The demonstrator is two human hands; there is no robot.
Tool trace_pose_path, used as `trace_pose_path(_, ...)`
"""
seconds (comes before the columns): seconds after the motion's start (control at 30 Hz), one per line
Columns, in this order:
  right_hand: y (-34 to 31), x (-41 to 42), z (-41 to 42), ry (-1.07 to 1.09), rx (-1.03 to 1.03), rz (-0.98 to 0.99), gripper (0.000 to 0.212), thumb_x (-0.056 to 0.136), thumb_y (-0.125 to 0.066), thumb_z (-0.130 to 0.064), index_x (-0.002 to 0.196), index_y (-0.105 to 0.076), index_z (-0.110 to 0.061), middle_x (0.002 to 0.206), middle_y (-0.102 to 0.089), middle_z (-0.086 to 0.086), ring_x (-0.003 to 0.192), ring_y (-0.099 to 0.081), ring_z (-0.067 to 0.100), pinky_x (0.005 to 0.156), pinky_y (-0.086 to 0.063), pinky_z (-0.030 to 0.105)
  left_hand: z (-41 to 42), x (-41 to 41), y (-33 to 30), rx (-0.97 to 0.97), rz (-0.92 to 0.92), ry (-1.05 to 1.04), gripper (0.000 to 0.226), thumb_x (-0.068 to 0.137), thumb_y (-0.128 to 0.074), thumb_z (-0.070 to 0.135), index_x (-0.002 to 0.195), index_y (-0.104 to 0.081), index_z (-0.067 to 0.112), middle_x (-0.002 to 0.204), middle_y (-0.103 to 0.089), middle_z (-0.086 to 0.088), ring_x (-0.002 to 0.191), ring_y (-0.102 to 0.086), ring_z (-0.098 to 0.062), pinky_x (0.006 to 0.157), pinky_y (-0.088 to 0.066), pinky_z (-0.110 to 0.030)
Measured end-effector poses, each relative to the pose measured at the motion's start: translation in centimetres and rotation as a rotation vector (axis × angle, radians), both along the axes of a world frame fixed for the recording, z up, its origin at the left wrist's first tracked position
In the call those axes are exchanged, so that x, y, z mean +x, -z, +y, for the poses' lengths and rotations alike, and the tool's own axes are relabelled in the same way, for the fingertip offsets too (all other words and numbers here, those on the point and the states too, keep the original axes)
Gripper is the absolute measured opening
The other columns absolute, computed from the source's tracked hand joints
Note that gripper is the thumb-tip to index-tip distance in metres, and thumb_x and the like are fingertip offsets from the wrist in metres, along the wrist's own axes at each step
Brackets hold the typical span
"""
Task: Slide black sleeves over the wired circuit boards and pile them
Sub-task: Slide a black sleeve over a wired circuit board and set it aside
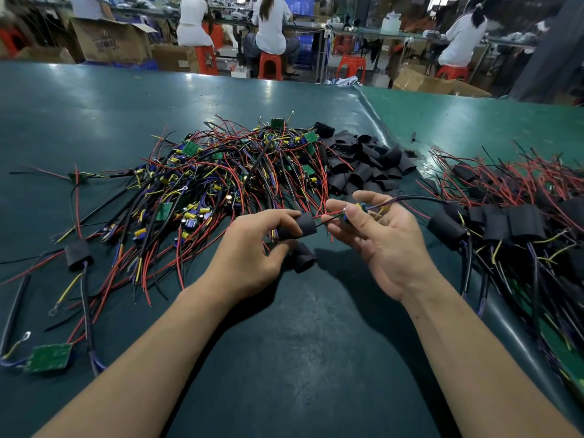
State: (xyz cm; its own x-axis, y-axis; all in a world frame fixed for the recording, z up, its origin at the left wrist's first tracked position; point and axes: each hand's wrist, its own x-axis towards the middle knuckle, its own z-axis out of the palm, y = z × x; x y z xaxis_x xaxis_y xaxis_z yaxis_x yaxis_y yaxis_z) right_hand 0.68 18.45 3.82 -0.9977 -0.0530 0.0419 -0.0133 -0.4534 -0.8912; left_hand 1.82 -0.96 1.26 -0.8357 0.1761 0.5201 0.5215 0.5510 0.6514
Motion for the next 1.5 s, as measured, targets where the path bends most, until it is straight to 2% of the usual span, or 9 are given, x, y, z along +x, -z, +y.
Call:
trace_pose_path(0.1, 0.3, 0.0, 0.0, -0.013, 0.079, 0.022, 0.028, 0.068, -0.073, -0.013, 0.091, -0.058, -0.009, 0.094, -0.075, 0.017, 0.079, -0.072, 0.024, 0.071, -0.06, 0.029, 0.3, 0.2, -0.2, 0.007, -0.003, 0.025, 0.024, 0.078, -0.074, -0.004, 0.097, -0.069, 0.011, 0.117, -0.069, 0.009, 0.111, -0.064, -0.006, 0.102, -0.045, -0.03)
trace_pose_path(0.27, 0.8, -0.4, 0.4, 0.064, 0.175, 0.038, 0.023, 0.063, -0.077, -0.016, 0.083, -0.067, -0.011, 0.071, -0.071, 0.002, 0.068, -0.069, 0.014, 0.063, -0.056, 0.023, 0.3, 0.3, -0.4, -0.089, 0.042, 0.004, 0.034, 0.075, -0.082, 0.009, 0.105, -0.069, 0.018, 0.116, -0.069, 0.014, 0.11, -0.063, -0.007, 0.104, -0.036, -0.032)
trace_pose_path(0.47, 1.1, -0.3, 0.2, -0.05, 0.126, -0.001, 0.021, 0.065, -0.074, -0.002, 0.086, -0.072, -0.008, 0.081, -0.072, 0.009, 0.08, -0.071, 0.019, 0.071, -0.057, 0.024, 0.6, 0.6, -0.6, -0.316, 0.147, -0.088, 0.047, 0.075, -0.084, 0.022, 0.119, -0.066, 0.021, 0.101, -0.073, 0.006, 0.094, -0.064, -0.017, 0.093, -0.038, -0.041)
trace_pose_path(0.63, 1.0, -0.1, 0.2, -0.044, 0.224, 0.046, 0.024, 0.066, -0.076, -0.008, 0.088, -0.076, -0.016, 0.085, -0.073, 0.009, 0.081, -0.069, 0.018, 0.072, -0.057, 0.025, 0.7, 0.7, -0.7, -0.069, 0.052, -0.062, 0.039, 0.077, -0.082, 0.012, 0.112, -0.067, 0.022, 0.099, -0.067, 0.018, 0.097, -0.061, -0.002, 0.095, -0.038, -0.027)
trace_pose_path(0.73, 1.0, -0.1, 0.2, -0.018, 0.314, 0.069, 0.022, 0.071, -0.076, -0.003, 0.086, -0.077, -0.019, 0.084, -0.075, 0.004, 0.078, -0.068, 0.013, 0.071, -0.057, 0.023, 0.7, 0.6, -0.5, 0.064, -0.022, -0.024, 0.033, 0.079, -0.079, 0.006, 0.107, -0.068, 0.018, 0.099, -0.071, 0.014, 0.099, -0.065, 0.001, 0.097, -0.048, -0.032)
trace_pose_path(0.97, 0.9, 0.1, 0.1, -0.007, 0.397, 0.111, 0.024, 0.077, -0.075, 0.002, 0.089, -0.076, -0.019, 0.081, -0.076, 0.002, 0.076, -0.069, 0.01, 0.063, -0.055, 0.021, 0.6, 0.3, -0.2, 0.091, -0.028, 0.004, 0.032, 0.078, -0.08, 0.007, 0.105, -0.07, 0.02, 0.099, -0.072, 0.013, 0.099, -0.066, -0.003, 0.094, -0.051, -0.038)
trace_pose_path(1.07, 0.8, 0.1, 0.2, -0.013, 0.382, 0.112, 0.021, 0.072, -0.079, -0.004, 0.088, -0.077, -0.019, 0.081, -0.076, 0.003, 0.074, -0.07, 0.011, 0.062, -0.055, 0.021, 0.6, 0.2, -0.1, 0.086, 0.009, -0.005, 0.031, 0.079, -0.079, 0.005, 0.105, -0.07, 0.019, 0.103, -0.072, 0.011, 0.1, -0.066, -0.01, 0.093, -0.05, -0.04)
trace_pose_path(1.27, 1.0, 0.1, 0.3, -0.041, 0.39, 0.138, 0.023, 0.066, -0.079, -0.019, 0.089, -0.078, -0.022, 0.084, -0.076, 0.004, 0.075, -0.07, 0.014, 0.062, -0.055, 0.022, 0.5, 0.1, -0.1, 0.147, 0.032, -0.002, 0.032, 0.077, -0.082, 0.005, 0.103, -0.07, 0.018, 0.099, -0.071, 0.009, 0.094, -0.065, -0.012, 0.089, -0.052, -0.035)
trace_pose_path(1.5, 1.0, -0.1, 0.3, -0.014, 0.386, 0.126, 0.016, 0.072, -0.077, -0.009, 0.085, -0.078, -0.019, 0.08, -0.076, 0.008, 0.067, -0.071, 0.018, 0.063, -0.057, 0.023, 0.5, 0.2, 0.1, 0.154, 0.054, 0.035, 0.03, 0.079, -0.078, 0.002, 0.104, -0.068, 0.017, 0.108, -0.071, 0.006, 0.102, -0.065, -0.015, 0.092, -0.052, -0.039)
